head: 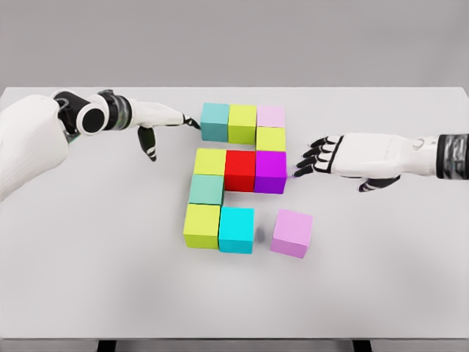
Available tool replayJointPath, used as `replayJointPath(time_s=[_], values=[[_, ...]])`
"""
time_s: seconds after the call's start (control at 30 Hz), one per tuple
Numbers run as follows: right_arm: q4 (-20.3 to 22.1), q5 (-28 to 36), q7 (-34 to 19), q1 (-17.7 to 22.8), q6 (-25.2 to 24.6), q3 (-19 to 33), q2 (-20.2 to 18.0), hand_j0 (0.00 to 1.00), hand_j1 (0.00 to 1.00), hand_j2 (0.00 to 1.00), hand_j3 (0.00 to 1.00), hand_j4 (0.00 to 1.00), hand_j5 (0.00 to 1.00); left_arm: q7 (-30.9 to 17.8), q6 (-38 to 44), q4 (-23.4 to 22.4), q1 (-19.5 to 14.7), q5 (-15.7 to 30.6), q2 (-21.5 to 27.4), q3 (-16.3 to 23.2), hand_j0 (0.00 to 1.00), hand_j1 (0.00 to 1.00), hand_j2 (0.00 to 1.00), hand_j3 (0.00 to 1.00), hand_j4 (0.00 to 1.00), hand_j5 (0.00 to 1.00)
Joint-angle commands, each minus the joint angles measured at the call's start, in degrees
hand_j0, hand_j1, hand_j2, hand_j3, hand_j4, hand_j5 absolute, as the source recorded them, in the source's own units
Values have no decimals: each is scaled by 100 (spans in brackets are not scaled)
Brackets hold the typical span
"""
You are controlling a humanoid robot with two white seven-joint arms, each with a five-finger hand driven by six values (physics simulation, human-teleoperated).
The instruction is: Assemble the squares on the desktop into the number 2
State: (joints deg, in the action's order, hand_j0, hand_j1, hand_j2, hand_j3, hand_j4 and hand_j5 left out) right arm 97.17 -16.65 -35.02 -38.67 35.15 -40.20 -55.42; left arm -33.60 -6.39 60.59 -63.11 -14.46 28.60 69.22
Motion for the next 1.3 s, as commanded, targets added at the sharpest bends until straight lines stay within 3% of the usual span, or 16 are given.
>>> replayJointPath(time_s=[0.0,0.1,0.17,0.23,0.27,0.33,0.43,0.47,0.53,0.9,1.27], values=[[-31,57,2,9,-15,47,-452,100,100,100,100,100,100,11,-2,-12,0,22,76,-66,100,100,100,100,100,100],[-31,-5,2,193,-15,-15,-628,100,100,100,100,100,100,29,-239,102,-9,84,532,-198,100,100,100,100,100,100],[-14,-13,2,325,-15,-23,-628,100,100,100,100,100,100,29,-1055,207,0,250,927,-365,100,100,100,100,100,100],[13,-83,2,475,-15,-164,-620,100,100,100,100,100,100,20,-2576,330,0,768,1560,-462,100,100,100,100,100,100],[22,-320,2,519,-15,-243,-567,100,100,100,100,100,100,20,-2861,330,0,1023,1789,-514,100,100,100,100,100,100],[74,-488,2,624,-15,-252,-584,100,100,100,100,100,100,11,-2861,330,44,1068,1965,-751,100,100,100,100,100,100],[74,-620,2,624,-15,-454,-602,100,100,100,100,100,100,-140,-2861,330,421,1051,1992,-1814,100,100,100,100,100,100],[101,-690,2,633,-15,-463,-602,100,100,100,100,100,100,-140,-2861,339,834,1042,2018,-2534,100,100,100,100,100,100],[188,-708,2,694,-15,-506,-576,100,100,100,100,100,100,-140,-2861,444,1511,1050,2044,-3546,100,100,100,100,100,100],[356,-699,2,668,-15,-595,-286,100,100,100,100,100,100,-140,-2861,374,1521,892,2071,-3635,100,100,100,100,100,100],[356,-673,2,624,-15,-604,-75,100,100,100,100,100,100,-140,-2861,207,1283,875,2106,-3670,100,100,100,100,100,100]])
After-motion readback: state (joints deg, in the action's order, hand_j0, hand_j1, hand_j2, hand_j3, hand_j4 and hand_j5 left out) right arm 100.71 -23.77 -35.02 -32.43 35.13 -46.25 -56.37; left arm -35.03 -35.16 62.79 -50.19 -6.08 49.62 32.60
